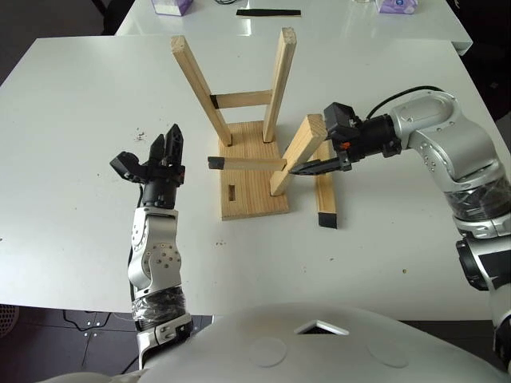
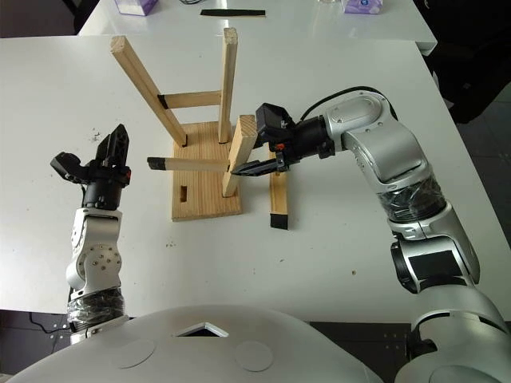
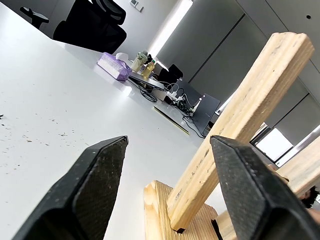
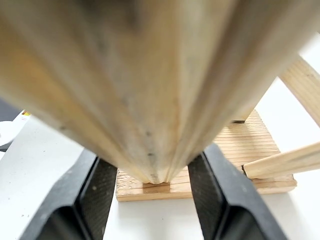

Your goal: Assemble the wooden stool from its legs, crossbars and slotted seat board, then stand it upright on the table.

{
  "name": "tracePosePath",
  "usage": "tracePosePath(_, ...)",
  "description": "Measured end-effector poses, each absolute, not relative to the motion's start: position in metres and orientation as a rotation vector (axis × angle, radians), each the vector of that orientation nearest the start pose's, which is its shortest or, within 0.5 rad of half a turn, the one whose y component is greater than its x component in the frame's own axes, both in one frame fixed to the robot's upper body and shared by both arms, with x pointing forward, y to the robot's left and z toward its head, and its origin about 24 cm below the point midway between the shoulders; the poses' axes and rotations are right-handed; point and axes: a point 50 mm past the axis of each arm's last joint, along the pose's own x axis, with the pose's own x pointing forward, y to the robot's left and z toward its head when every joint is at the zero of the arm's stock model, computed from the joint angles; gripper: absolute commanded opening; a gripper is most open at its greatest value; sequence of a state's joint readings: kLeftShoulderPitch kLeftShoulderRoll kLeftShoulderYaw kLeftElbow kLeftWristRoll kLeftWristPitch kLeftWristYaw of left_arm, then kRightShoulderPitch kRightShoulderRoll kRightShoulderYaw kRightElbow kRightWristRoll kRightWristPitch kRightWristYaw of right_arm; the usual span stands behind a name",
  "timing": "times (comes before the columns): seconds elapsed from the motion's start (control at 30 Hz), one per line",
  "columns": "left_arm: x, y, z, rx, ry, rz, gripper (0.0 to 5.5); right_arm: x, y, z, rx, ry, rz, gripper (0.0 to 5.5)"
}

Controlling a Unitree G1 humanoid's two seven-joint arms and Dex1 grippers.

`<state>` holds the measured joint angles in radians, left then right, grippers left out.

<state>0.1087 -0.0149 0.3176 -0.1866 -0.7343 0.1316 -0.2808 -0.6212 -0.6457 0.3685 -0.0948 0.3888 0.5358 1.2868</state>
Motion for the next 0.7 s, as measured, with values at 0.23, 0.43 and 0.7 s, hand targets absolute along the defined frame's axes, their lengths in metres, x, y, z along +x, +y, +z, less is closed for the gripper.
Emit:
tracePosePath(0.23, 0.225, 0.213, 0.056, -0.681, -0.162, -0.018, 3.04, 0.273, -0.116, 0.143, -0.358, 0.267, 1.522, 2.4)
tracePosePath(0.43, 0.224, 0.23, 0.058, -0.641, -0.173, 0.013, 3.04, 0.266, -0.127, 0.131, -0.121, 0.316, 1.324, 3.18)
tracePosePath(0.7, 0.215, 0.255, 0.057, -0.588, -0.14, 0.059, 3.04, 0.225, -0.143, 0.119, -0.139, 0.376, 1.115, 3.86)
